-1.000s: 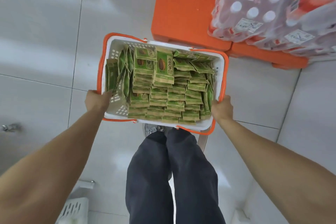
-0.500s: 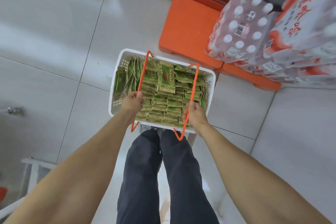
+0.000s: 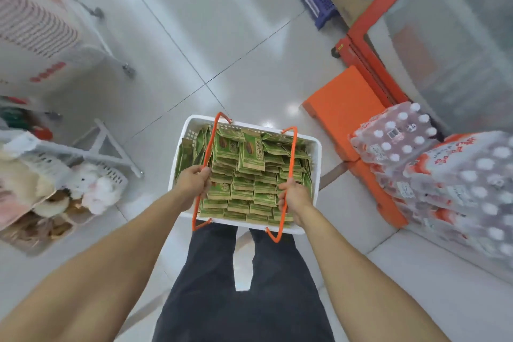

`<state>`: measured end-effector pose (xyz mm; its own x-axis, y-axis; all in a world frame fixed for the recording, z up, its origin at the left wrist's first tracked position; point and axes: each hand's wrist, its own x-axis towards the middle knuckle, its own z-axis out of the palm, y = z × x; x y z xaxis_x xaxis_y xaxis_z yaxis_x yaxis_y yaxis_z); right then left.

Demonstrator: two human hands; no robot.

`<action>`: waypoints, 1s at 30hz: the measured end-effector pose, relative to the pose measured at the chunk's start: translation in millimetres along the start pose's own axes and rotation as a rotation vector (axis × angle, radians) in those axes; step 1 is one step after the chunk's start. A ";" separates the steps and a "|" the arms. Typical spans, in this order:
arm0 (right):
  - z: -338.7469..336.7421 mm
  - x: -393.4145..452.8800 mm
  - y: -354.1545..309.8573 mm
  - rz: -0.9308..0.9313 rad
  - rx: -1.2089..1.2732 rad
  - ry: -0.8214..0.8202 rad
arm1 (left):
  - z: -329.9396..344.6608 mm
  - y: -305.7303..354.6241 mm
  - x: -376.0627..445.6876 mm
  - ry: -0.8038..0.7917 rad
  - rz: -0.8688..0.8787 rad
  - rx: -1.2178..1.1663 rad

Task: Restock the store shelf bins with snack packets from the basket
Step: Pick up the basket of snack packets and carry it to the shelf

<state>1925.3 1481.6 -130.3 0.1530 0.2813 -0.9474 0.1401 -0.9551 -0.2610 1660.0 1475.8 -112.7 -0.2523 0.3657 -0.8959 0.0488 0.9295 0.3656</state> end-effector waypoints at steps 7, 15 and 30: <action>74.0 -50.1 -4.5 -0.061 -0.404 -0.169 | -66.9 -113.5 -68.7 0.170 -0.075 -0.349; 231.1 -126.8 28.9 -0.224 -0.949 -0.284 | -136.6 -278.2 -142.0 0.277 -0.165 -0.963; 590.9 -329.2 280.0 -0.379 -1.610 -0.627 | -327.5 -604.6 -273.8 0.609 -0.244 -1.588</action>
<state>1336.1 1066.6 -1.2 -0.4226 0.0015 -0.9063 0.8686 0.2863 -0.4045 1383.0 797.8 -5.8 -0.4284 -0.1846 -0.8845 -0.8802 -0.1360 0.4547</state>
